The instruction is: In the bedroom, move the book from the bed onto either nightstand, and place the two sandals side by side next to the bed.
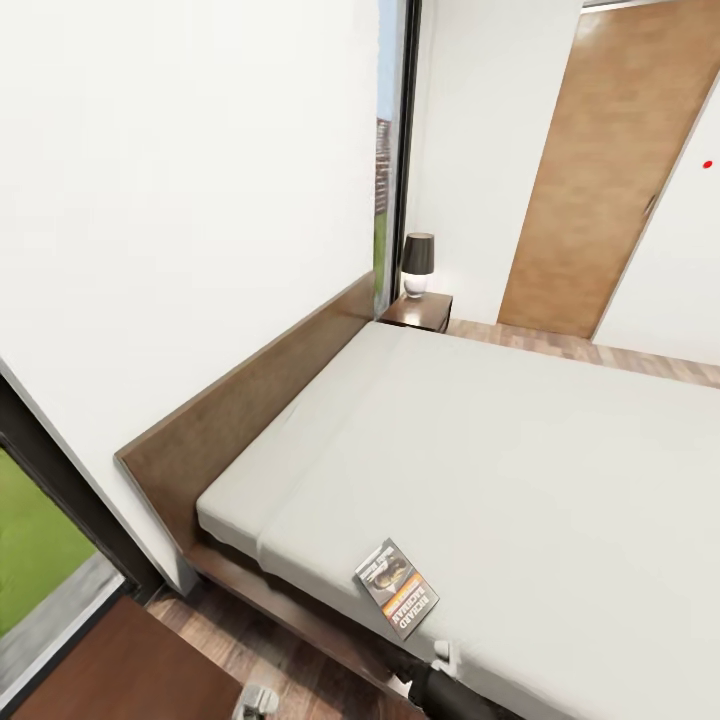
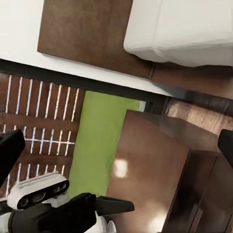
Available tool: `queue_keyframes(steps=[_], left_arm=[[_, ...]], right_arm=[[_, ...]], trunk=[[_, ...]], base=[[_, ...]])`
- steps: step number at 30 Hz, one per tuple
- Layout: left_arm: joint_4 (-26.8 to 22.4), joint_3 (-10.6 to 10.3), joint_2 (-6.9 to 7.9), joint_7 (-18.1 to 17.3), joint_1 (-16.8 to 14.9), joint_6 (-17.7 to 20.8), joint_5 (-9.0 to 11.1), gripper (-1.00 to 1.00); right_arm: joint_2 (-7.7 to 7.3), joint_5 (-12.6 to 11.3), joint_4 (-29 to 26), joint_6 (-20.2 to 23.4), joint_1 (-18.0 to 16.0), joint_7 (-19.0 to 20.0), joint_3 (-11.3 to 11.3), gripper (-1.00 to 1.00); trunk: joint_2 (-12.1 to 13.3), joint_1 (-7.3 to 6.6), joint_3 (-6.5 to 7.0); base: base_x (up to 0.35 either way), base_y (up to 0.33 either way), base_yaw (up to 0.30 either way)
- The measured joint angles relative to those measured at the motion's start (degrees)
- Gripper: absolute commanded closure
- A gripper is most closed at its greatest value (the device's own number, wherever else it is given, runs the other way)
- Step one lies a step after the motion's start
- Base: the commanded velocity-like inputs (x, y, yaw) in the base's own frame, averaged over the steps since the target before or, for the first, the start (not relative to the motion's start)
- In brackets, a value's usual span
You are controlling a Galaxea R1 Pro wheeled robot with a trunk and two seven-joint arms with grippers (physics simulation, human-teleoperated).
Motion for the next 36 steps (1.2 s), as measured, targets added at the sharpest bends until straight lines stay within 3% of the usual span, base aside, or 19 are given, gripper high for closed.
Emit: queue_keyframes(steps=[5,7,12,14,36], left_arm=[[0.47,-0.02,0.03,3.08,0.00,-0.32,0.09,-1.00],[0.67,-0.02,0.04,3.43,0.00,-0.34,0.10,-1.00],[1.53,-0.02,-0.02,3.74,0.00,-0.36,0.12,-1.00],[1.62,-0.02,-0.04,3.77,0.00,-0.37,0.12,-1.00],[1.77,-0.02,-0.12,3.79,0.00,-0.37,0.12,-1.00]], right_arm=[[2.21,-0.65,-0.02,-0.49,-0.08,-0.20,-0.09,-1.00],[2.63,-2.35,0.01,-0.59,-0.08,-0.69,-0.12,-1.00],[3.34,-9.60,0.13,-0.93,-0.08,-5.28,-0.16,-1.00],[3.44,-10.82,0.16,-1.01,-0.08,-5.98,-0.16,-1.00],[3.51,-11.76,1.46,0.00,-0.01,-5.71,-0.02,-1.00]], trunk=[[0.00,0.00,0.00],[0.00,0.00,0.00],[0.00,0.00,0.00],[0.00,0.00,0.00],[0.00,0.00,0.00]], base=[[0.000,0.000,0.000],[0.000,0.000,0.000],[0.000,0.000,0.000],[0.000,0.000,0.000],[0.000,0.000,0.000]])
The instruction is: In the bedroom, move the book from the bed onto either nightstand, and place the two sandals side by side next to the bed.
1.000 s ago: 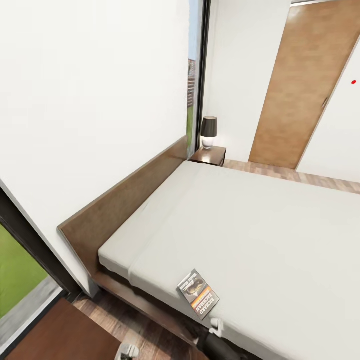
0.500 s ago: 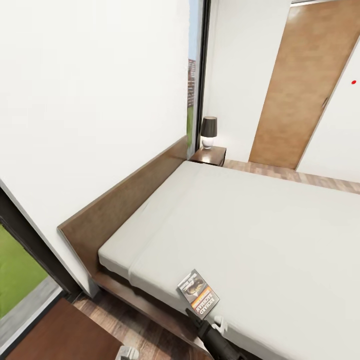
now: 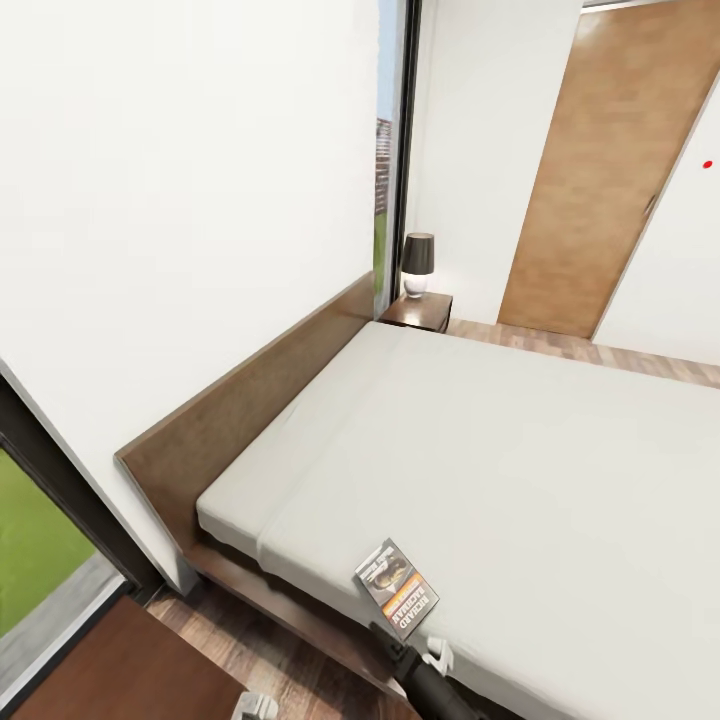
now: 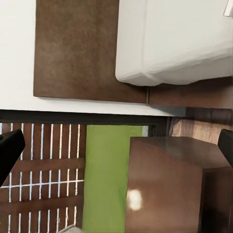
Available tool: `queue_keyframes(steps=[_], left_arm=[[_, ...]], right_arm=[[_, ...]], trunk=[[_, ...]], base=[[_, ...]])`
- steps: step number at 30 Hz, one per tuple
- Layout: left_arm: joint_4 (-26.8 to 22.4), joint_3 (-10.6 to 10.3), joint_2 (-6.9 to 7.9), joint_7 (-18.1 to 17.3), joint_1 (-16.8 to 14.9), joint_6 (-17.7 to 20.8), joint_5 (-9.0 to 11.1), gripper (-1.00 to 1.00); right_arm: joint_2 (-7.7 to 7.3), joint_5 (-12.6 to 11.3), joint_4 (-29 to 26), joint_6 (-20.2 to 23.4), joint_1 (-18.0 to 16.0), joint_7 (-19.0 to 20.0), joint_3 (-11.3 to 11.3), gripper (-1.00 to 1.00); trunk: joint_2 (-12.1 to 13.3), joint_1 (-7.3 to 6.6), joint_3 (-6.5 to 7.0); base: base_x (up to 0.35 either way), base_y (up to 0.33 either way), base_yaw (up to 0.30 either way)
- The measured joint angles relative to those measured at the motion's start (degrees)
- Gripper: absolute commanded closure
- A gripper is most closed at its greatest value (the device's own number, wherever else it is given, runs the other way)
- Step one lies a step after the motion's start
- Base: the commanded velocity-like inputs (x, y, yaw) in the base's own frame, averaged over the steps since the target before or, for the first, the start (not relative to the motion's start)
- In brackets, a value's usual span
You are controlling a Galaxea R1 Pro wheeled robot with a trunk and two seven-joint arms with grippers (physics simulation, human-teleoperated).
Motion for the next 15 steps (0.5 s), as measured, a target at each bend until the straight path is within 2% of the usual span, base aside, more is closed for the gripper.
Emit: queue_keyframes(steps=[4,7,8,11,15], left_arm=[[0.00,0.00,-0.01,0.00,0.00,0.00,0.00,-1.00],[-0.02,0.00,-0.01,0.00,0.00,0.00,0.00,-1.00],[-0.01,0.00,-0.01,0.00,0.00,0.00,0.00,-1.00],[0.00,0.00,-0.02,0.00,0.00,-0.09,0.00,-1.00],[-0.03,0.00,-0.02,0.00,0.00,-0.28,0.01,-1.00]], right_arm=[[0.00,-0.01,0.07,-0.05,0.00,0.78,-0.12,-1.00],[0.00,-0.68,0.08,-0.11,-0.01,5.48,-0.27,-1.00],[0.00,-1.57,0.08,-0.17,-0.01,6.22,-0.30,-1.00],[0.00,-6.60,0.08,-0.51,0.00,7.33,-0.34,-1.00],[0.00,-8.82,0.08,-0.65,0.01,7.77,-0.26,-1.00]], trunk=[[0.00,0.00,0.00],[0.00,0.00,0.00],[0.00,0.00,0.00],[0.00,0.00,0.00],[0.00,0.00,0.00]], base=[[0.000,0.000,0.000],[0.000,0.000,0.000],[0.000,0.000,0.000],[0.000,0.000,0.000],[0.000,0.000,0.000]])
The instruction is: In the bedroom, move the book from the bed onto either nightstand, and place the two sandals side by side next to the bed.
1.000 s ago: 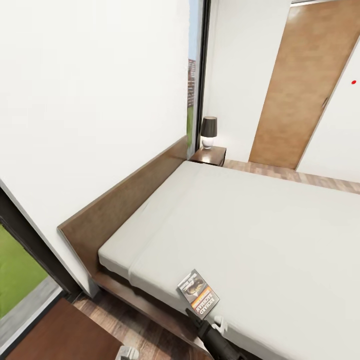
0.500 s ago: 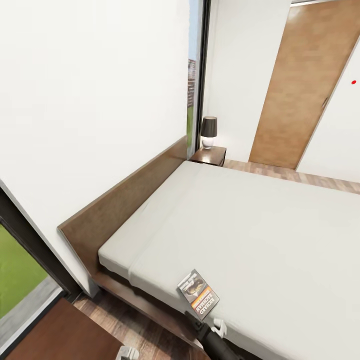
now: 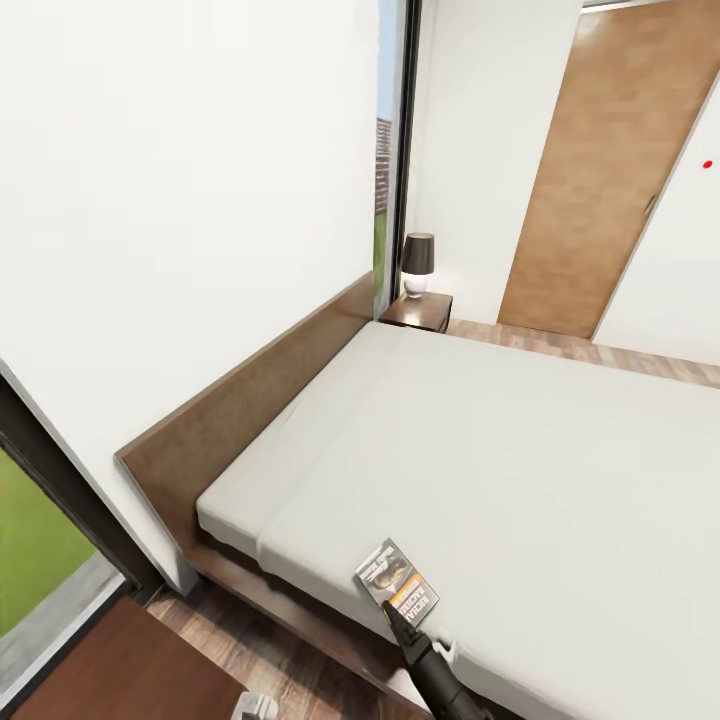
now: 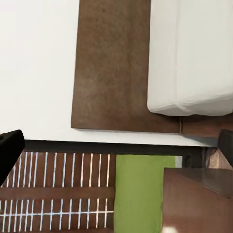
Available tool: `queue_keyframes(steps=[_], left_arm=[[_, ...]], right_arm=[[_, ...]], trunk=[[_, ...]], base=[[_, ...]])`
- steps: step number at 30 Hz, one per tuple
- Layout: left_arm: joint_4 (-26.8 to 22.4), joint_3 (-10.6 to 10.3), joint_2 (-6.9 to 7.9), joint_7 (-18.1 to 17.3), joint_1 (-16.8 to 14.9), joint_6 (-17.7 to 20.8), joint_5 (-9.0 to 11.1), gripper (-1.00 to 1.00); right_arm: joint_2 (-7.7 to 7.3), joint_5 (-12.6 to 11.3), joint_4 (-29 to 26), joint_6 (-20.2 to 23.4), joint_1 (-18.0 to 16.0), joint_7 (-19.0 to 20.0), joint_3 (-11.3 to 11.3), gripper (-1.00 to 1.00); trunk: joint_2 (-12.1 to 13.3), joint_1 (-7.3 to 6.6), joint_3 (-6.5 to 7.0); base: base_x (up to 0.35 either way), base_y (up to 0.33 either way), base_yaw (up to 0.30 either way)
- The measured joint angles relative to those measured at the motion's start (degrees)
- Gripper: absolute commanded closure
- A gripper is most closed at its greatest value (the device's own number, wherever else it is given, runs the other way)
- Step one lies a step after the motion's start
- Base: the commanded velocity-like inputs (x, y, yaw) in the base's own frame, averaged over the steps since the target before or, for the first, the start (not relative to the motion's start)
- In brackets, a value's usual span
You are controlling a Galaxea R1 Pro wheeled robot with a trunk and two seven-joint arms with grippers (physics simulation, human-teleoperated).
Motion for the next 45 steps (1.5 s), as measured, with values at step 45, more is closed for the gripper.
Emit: queue_keyframes(steps=[45], left_arm=[[0.02,0.00,0.00,0.07,0.00,-0.04,0.00,-1.00]], right_arm=[[0.00,-8.67,0.04,-0.34,0.00,-0.08,-0.07,-1.00]], trunk=[[0.00,0.00,0.00]], base=[[-0.030,0.000,0.000]])
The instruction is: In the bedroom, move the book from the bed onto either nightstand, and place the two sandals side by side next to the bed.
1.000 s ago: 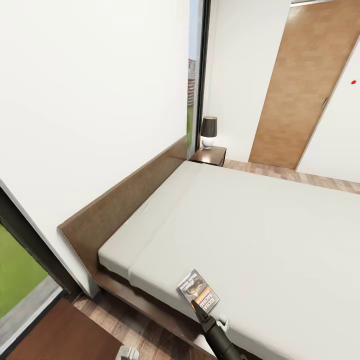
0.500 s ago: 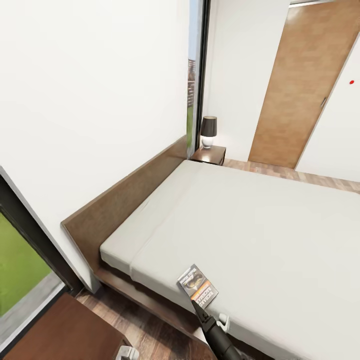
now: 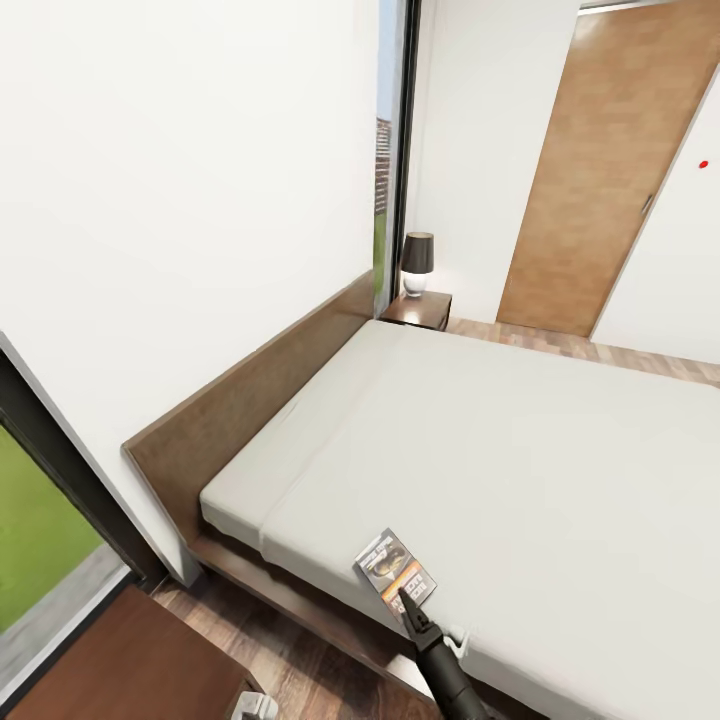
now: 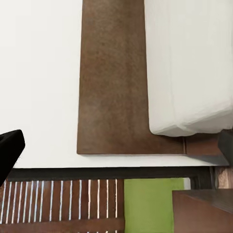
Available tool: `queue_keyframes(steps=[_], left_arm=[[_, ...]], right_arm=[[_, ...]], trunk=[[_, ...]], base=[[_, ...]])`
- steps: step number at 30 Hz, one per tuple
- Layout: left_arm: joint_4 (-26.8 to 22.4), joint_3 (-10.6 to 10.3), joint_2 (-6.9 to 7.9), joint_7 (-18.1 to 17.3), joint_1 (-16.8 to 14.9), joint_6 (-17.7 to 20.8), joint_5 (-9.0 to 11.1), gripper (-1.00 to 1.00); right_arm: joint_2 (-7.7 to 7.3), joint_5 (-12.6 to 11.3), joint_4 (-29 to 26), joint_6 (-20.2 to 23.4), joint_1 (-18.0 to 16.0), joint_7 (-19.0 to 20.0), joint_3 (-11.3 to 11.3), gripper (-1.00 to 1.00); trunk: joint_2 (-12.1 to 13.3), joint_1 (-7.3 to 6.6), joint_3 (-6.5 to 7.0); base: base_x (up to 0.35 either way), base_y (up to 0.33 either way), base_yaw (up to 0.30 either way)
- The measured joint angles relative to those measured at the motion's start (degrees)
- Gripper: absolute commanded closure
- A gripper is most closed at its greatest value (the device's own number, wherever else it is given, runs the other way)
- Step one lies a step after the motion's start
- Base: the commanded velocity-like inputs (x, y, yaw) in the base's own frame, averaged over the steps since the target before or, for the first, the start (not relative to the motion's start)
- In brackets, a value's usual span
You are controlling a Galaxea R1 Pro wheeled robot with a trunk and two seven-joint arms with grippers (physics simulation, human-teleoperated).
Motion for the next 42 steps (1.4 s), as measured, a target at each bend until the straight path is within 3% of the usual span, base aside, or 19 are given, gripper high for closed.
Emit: queue_keyframes(steps=[18,42], left_arm=[[-0.01,0.00,-0.03,0.02,0.00,0.08,0.00,-1.00],[-0.06,0.00,-0.18,0.02,0.00,0.08,-0.01,-1.00]], right_arm=[[0.00,-0.59,0.05,-0.01,0.00,-0.04,0.11,-1.00],[0.00,-0.46,0.05,-0.01,0.00,-0.09,0.19,-1.00]], trunk=[[0.00,0.00,0.00],[-9.62,5.27,-4.31]], base=[[0.000,0.000,0.000],[0.000,0.000,0.000]])
